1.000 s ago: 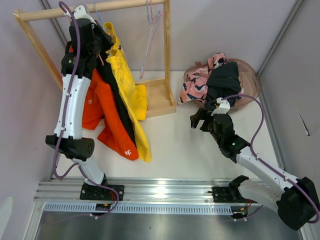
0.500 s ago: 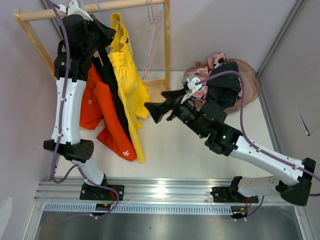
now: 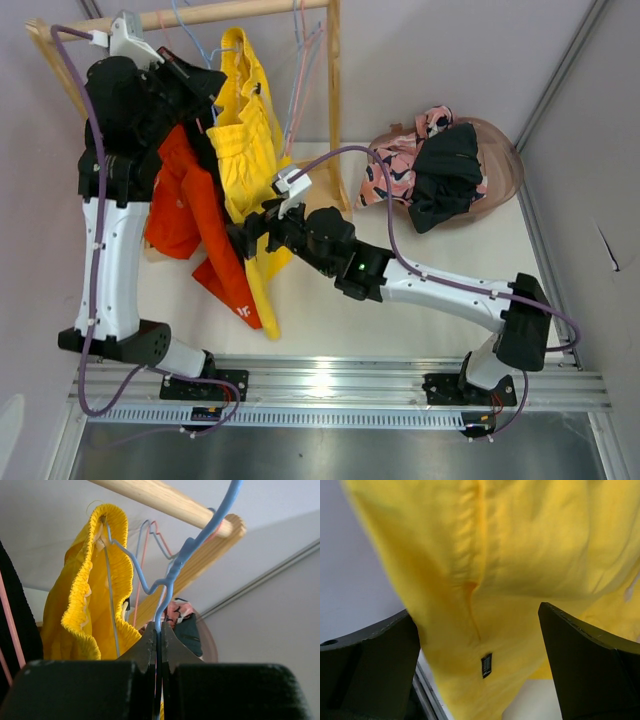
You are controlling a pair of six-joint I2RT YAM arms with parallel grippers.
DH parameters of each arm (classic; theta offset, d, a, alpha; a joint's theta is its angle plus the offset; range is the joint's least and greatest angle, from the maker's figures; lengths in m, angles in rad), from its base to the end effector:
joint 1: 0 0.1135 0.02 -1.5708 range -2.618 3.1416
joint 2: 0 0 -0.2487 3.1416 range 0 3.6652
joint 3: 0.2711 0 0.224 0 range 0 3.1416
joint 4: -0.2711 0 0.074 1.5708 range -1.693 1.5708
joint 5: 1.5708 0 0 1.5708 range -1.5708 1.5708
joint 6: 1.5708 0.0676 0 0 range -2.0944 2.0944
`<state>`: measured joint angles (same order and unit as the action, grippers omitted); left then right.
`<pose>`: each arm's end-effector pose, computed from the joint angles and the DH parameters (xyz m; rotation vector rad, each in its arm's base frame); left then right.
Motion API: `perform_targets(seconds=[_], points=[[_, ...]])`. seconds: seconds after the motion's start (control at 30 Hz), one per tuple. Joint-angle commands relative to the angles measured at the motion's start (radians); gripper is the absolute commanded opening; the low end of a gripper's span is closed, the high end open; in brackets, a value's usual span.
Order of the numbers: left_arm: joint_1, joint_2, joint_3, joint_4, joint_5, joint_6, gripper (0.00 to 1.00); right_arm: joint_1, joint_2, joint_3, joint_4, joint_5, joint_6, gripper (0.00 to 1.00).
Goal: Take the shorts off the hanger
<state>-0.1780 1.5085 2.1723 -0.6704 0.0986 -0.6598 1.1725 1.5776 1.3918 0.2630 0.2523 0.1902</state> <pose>0.2732 -0.0559 0.5410 -0.3100 1.5956 -0.7292 0.1645 0.3473 0.3920 -0.5438 1.4669 0.9020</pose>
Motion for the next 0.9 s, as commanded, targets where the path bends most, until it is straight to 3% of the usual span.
perform_targets(seconds=[0.0, 0.07, 0.13, 0.23, 0.27, 0.6, 0.87], points=[[-0.006, -0.126, -0.064, 0.143, 0.046, -0.052, 0.00, 0.004, 0.027, 0.091, 0.087, 0.039, 0.000, 0.99], [-0.006, -0.155, -0.094, 0.144, 0.052, -0.057, 0.00, 0.007, 0.056, 0.118, 0.088, 0.038, 0.005, 0.98], [-0.006, -0.169, -0.109, 0.143, 0.056, -0.057, 0.00, 0.013, 0.065, 0.124, 0.094, 0.036, 0.003, 0.89], [-0.006, -0.191, -0.123, 0.138, 0.050, -0.044, 0.00, 0.029, 0.062, 0.099, 0.096, 0.021, 0.003, 0.37], [-0.006, -0.197, -0.124, 0.137, 0.044, -0.037, 0.00, 0.035, 0.052, 0.090, 0.090, 0.022, 0.005, 0.00], [0.015, -0.110, 0.064, 0.089, -0.091, 0.069, 0.00, 0.280, -0.100, -0.304, 0.093, 0.209, 0.083, 0.00], [0.026, -0.064, 0.092, 0.084, -0.086, 0.069, 0.00, 0.365, -0.077, -0.381, 0.085, 0.309, 0.140, 0.00]])
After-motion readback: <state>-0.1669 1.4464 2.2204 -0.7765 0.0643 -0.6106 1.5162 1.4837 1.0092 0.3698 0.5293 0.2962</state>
